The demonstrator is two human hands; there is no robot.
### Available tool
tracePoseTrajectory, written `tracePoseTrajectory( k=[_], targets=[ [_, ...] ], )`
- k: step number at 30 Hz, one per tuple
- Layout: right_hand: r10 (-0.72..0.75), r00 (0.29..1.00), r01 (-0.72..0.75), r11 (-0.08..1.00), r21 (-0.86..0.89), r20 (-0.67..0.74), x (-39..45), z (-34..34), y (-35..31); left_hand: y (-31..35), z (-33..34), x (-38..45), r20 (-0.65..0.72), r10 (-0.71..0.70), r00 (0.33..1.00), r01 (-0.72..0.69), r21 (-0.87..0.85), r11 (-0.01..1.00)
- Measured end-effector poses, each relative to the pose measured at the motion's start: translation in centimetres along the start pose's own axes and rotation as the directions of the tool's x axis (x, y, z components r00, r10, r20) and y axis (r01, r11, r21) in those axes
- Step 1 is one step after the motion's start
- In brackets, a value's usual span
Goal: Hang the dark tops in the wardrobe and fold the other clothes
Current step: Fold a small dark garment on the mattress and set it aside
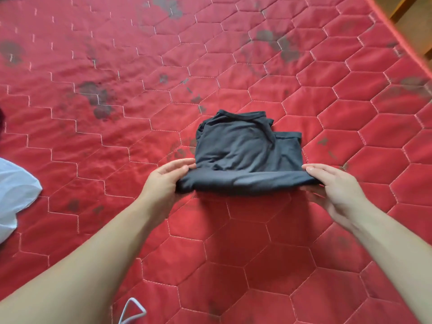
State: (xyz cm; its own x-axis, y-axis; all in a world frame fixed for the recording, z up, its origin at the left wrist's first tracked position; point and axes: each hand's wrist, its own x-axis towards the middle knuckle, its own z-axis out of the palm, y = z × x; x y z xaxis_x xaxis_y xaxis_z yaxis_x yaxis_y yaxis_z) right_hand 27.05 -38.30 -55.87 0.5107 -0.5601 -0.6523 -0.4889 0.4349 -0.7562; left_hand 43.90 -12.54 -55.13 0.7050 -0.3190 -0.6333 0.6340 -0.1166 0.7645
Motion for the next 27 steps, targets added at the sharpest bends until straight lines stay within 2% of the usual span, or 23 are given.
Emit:
tracePoseTrajectory(
  k=[3, 4, 5, 7, 9, 12, 15, 17, 19, 21, 23, 25, 26, 27],
  targets=[
    [0.065, 0.998, -0.066, 0.997, 0.046, 0.018, 2.7, 0.4, -2.3, 1.4, 0.9, 1.9, 0.083, 0.019, 0.996, -0.015, -0.053, 0.998],
    [0.088, 0.996, -0.089, 0.994, 0.066, 0.031, 3.5, 0.5, -3.0, 1.5, 1.0, 2.6, 0.120, 0.049, 0.992, -0.050, 0.003, 0.999],
    [0.106, 0.993, -0.110, 0.990, 0.093, 0.051, 4.3, 0.4, -3.6, 1.6, 1.2, 3.4, 0.128, 0.101, 0.987, -0.118, 0.129, 0.985],
    [0.106, 0.990, -0.118, 0.986, 0.122, 0.095, 5.7, 0.3, -4.5, 2.2, 1.9, 4.9, 0.076, 0.203, 0.976, -0.217, 0.389, 0.896],
    [0.058, 0.991, -0.057, 0.998, -0.008, 0.121, 6.9, 0.4, -5.0, 3.1, 2.9, 6.9, -0.003, 0.232, 0.973, -0.208, 0.439, 0.874],
    [-0.044, 0.994, 0.069, 0.957, -0.280, 0.095, 9.4, 1.2, -5.7, 4.7, 3.8, 10.5, -0.076, 0.258, 0.963, -0.208, 0.397, 0.894],
    [-0.089, 0.996, 0.089, 0.955, -0.283, 0.013, 12.9, 1.5, -5.8, 5.0, 4.0, 13.9, -0.152, 0.223, 0.963, -0.161, 0.337, 0.928],
    [-0.121, 0.992, 0.103, 0.945, -0.312, -0.039, 15.1, 1.6, -5.1, 3.9, 3.8, 15.7, -0.198, 0.176, 0.964, -0.081, 0.413, 0.907],
    [-0.165, 0.985, 0.123, 0.883, -0.452, -0.056, 16.3, 1.8, -4.2, 2.5, 3.7, 16.8, -0.227, 0.176, 0.958, -0.033, 0.523, 0.852],
    [-0.201, 0.976, 0.121, 0.819, -0.561, -0.083, 16.9, 2.1, -3.9, 1.8, 3.7, 17.3, -0.271, 0.264, 0.926, -0.036, 0.632, 0.774],
    [-0.281, 0.951, 0.145, 0.776, -0.614, -0.131, 16.9, 2.6, -4.1, 1.8, 3.8, 16.8, -0.292, 0.458, 0.840, -0.074, 0.773, 0.630],
    [-0.523, 0.839, 0.275, 0.645, -0.714, -0.150, 15.6, 3.5, -4.4, 1.9, 4.7, 15.3, -0.117, 0.690, 0.714, -0.263, 0.869, 0.420],
    [-0.651, 0.754, 0.378, 0.538, -0.753, -0.087, 14.5, 4.4, -4.2, 1.8, 5.5, 14.4, 0.019, 0.748, 0.663, -0.350, 0.891, 0.288],
    [-0.736, 0.677, 0.470, 0.410, -0.782, 0.021, 13.1, 5.8, -3.8, 1.3, 6.4, 13.7, 0.158, 0.748, 0.644, -0.403, 0.902, 0.157]
  ],
)
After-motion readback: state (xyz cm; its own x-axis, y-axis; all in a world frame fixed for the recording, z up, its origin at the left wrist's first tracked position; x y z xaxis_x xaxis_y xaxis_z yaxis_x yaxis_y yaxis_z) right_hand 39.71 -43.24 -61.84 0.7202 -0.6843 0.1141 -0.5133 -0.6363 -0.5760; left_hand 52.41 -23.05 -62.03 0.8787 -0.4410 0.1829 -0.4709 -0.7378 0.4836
